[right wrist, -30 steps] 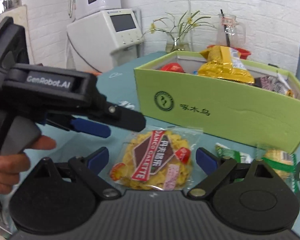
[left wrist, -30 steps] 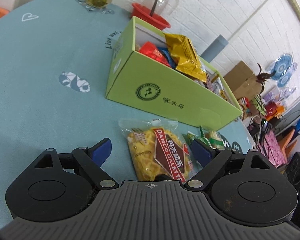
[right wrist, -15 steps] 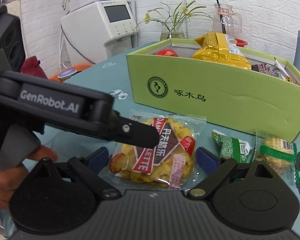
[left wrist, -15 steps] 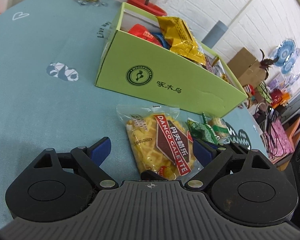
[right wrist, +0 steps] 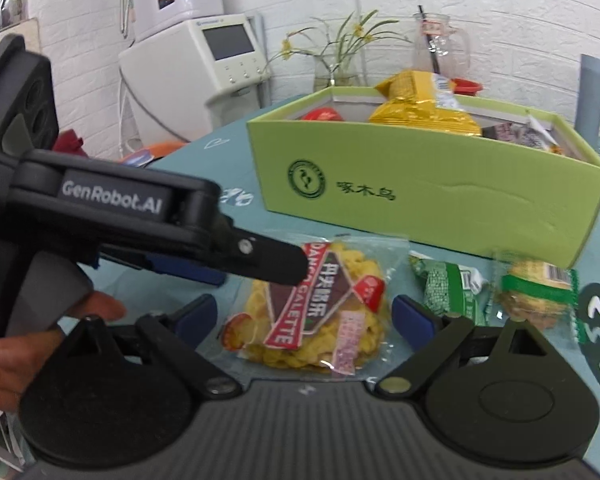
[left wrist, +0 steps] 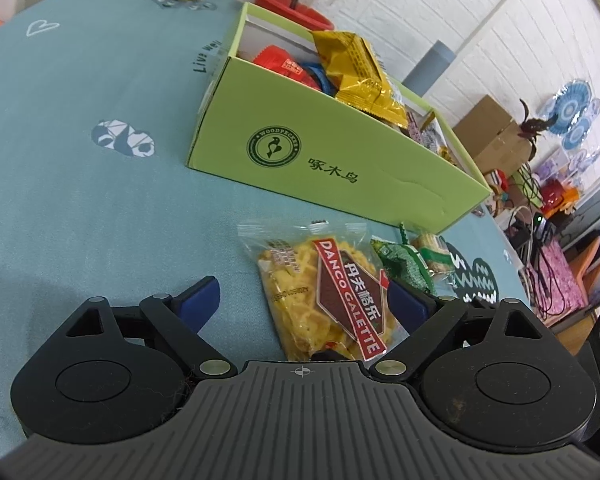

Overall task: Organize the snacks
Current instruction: 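Close the left gripper on the waffle packet and lift it, then carry the waffle packet into the green box and open the left gripper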

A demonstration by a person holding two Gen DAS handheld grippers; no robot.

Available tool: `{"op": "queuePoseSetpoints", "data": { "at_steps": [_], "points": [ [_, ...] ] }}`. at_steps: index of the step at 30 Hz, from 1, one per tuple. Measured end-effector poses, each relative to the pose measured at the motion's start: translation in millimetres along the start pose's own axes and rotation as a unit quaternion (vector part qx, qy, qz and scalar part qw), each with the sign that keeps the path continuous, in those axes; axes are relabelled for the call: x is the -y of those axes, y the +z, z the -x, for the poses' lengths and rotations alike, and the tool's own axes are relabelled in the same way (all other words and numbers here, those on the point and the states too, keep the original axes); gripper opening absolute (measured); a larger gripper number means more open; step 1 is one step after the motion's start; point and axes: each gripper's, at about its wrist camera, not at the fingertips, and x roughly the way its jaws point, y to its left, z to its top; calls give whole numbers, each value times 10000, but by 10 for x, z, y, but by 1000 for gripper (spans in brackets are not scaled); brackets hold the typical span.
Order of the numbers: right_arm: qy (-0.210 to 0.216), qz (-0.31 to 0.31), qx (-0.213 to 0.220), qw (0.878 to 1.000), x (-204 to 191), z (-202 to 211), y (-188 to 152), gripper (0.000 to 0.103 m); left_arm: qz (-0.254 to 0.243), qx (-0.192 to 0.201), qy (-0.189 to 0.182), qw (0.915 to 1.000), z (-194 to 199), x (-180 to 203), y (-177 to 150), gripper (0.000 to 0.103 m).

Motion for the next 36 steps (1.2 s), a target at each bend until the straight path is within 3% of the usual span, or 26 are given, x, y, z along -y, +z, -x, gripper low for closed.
{"op": "queuePoseSetpoints", "data": {
  "at_steps": [10, 12, 13, 15, 16, 17, 21, 27, 32, 36],
  "points": [
    [145, -145, -181, 9996, 61, -131, -11, 94, -377, -18, 29, 9993, -106, 160, -64, 75],
    [256, -130, -149, 9995, 24, -143, -27, 95, -583, 41, 207, 9981, -118, 218, -104, 64],
    [326, -163, -134, 9992, 11, -129, -28, 93, -685, 70, 372, 9969, -114, 243, -116, 52],
    [293, -36, -100, 9995, -62, -90, -37, 87, -473, 97, 379, 9981, -65, 185, -114, 43],
    [263, -25, -70, 9996, -81, -72, -55, 87, -352, 115, 361, 9987, -32, 140, -105, 32],
    [266, -56, -46, 9996, -86, -57, -71, 87, -248, 98, 316, 9991, -5, 100, -100, 31],
    [277, -60, 57, 9996, -158, 4, -39, 87, -139, 184, 302, 9993, 118, 88, -99, 31],
    [234, 201, 595, 9978, -279, 178, 221, 89, -402, 689, 271, 9964, 436, 302, 108, 33],
    [177, 293, 1013, 9943, -163, 54, 669, 89, -681, 1064, 338, 9914, 451, 463, 609, 34],
    [156, 279, 1095, 9935, -44, -201, 1110, 89, -743, 1150, 359, 9899, 275, 497, 1124, 35]
  ]
}}
